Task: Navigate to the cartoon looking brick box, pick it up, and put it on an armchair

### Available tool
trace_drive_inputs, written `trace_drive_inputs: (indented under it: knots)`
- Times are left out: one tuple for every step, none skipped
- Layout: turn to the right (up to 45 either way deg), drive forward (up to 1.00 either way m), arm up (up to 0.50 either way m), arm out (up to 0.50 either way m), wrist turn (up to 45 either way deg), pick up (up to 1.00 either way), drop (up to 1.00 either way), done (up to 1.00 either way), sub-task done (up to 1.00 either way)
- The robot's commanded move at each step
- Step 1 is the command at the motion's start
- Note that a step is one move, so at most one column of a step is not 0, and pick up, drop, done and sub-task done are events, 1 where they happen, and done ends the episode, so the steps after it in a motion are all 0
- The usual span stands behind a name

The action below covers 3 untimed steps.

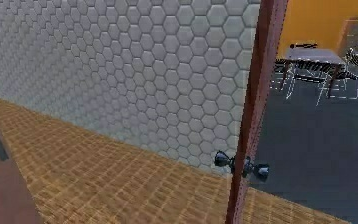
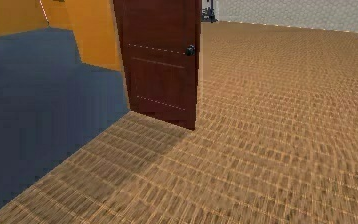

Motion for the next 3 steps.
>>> trace_drive_inputs:
  knots:
    - [0.0,0.05,0.00,0.00,0.0,0.00,0.00,0.00,0.00]
    - [-45.0,0.00,0.00,0.00,0.0,0.00,0.00,0.00,0.00]
    - [-15.0,0.00,0.00,0.00,0.0,0.00,0.00,0.00,0.00]
